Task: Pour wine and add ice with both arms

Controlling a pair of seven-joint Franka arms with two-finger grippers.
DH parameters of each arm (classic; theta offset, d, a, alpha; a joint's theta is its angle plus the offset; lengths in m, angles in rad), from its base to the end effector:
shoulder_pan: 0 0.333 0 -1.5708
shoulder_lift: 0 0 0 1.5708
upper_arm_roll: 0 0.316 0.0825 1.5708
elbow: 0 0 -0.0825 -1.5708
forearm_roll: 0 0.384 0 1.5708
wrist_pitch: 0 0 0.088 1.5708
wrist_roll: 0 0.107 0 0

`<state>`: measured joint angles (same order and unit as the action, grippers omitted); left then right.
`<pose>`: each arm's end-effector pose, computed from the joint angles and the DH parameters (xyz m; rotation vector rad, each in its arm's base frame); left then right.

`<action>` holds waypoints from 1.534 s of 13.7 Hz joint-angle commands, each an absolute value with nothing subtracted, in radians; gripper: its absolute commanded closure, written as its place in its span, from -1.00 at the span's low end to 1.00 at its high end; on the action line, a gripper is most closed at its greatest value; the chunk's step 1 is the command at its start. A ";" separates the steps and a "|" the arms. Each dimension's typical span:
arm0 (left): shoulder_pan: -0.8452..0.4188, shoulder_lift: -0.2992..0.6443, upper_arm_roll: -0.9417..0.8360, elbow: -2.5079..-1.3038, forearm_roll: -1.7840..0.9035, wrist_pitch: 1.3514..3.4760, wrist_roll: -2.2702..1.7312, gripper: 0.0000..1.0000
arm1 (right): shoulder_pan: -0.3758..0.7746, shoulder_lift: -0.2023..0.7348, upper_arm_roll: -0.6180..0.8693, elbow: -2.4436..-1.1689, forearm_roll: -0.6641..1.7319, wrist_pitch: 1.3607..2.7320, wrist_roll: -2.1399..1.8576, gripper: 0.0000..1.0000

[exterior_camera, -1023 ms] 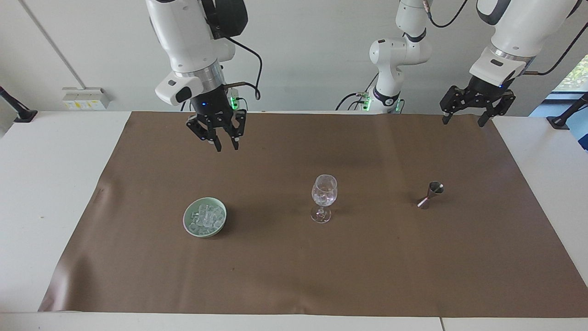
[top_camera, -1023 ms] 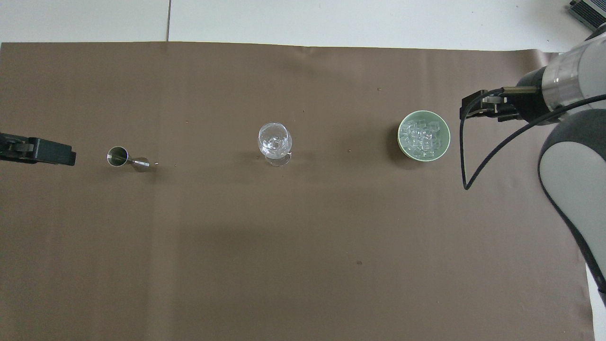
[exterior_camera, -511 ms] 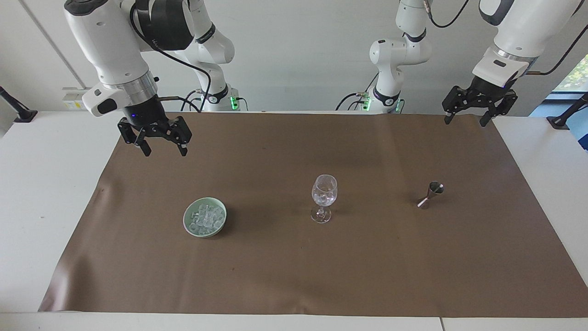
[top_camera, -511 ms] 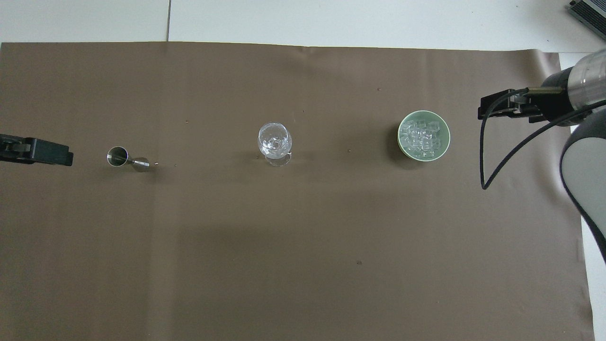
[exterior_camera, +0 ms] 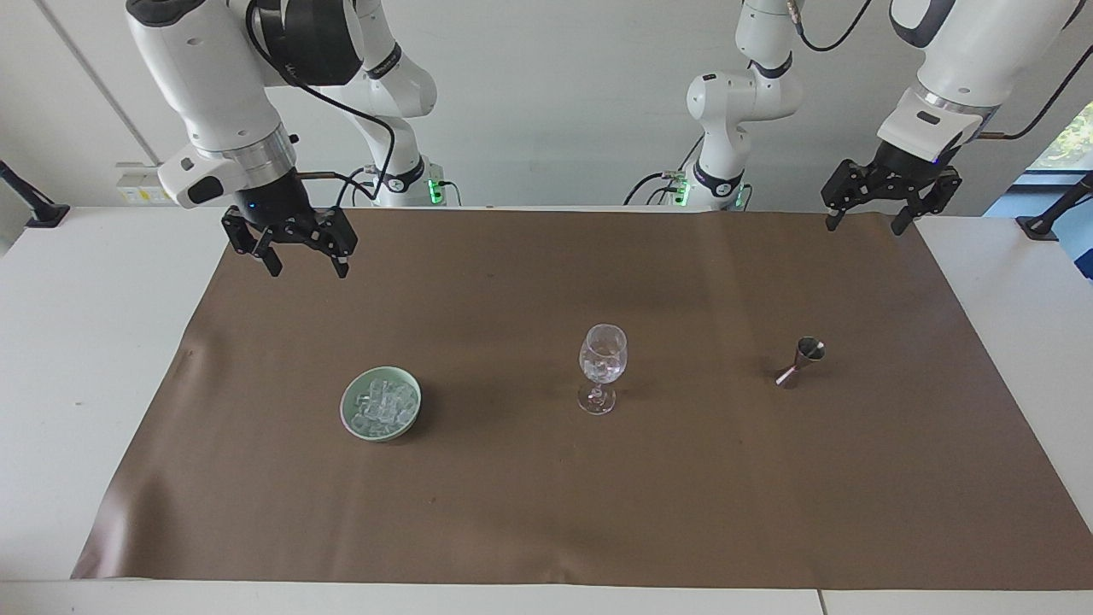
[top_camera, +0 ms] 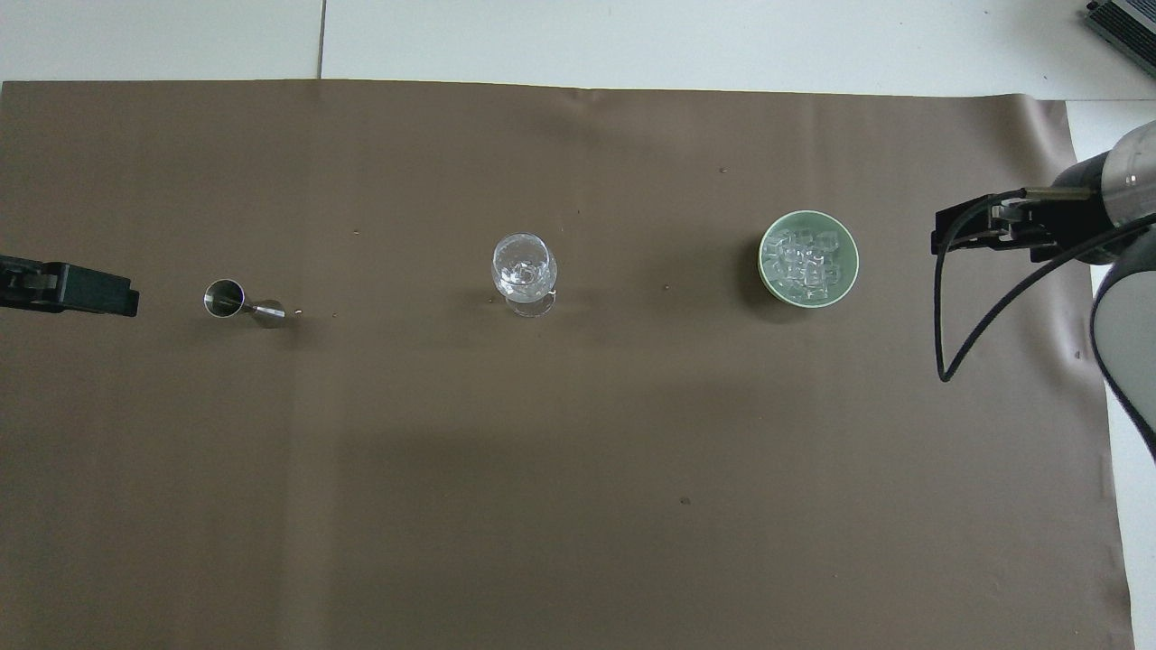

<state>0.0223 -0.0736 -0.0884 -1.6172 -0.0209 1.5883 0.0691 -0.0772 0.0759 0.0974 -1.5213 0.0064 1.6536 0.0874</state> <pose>0.5320 -0.0393 0.6440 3.1193 -0.2112 0.0695 0.5860 0.0103 0.6125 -3.1218 0.1062 -0.0874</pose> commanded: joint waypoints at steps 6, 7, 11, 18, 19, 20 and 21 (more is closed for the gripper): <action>0.040 -0.100 -0.092 -1.615 -0.031 1.577 0.081 -1.00 | -0.017 0.029 0.011 -1.522 0.023 1.606 -0.005 -1.00; 0.040 -0.100 -0.089 -1.614 -0.031 1.577 0.081 -1.00 | -0.015 0.023 0.011 -1.522 0.023 1.592 -0.005 -1.00; 0.038 -0.100 -0.089 -1.614 -0.031 1.577 0.081 -1.00 | -0.015 0.000 0.002 -1.522 0.021 1.536 -0.003 -1.00; 0.040 -0.098 -0.089 -1.614 -0.031 1.577 0.081 -1.00 | -0.002 -0.038 -0.002 -1.529 0.009 1.448 -0.011 -1.00; 0.040 -0.100 -0.087 -1.615 -0.031 1.577 0.081 -1.00 | -0.002 -0.038 -0.003 -1.529 0.009 1.448 -0.012 -1.00; 0.040 -0.100 -0.087 -1.615 -0.031 1.577 0.081 -1.00 | -0.002 -0.038 -0.008 -1.528 0.011 1.448 -0.012 -1.00; 0.040 -0.100 -0.087 -1.615 -0.031 1.577 0.081 -1.00 | -0.002 -0.038 -0.015 -1.528 0.011 1.450 -0.014 -1.00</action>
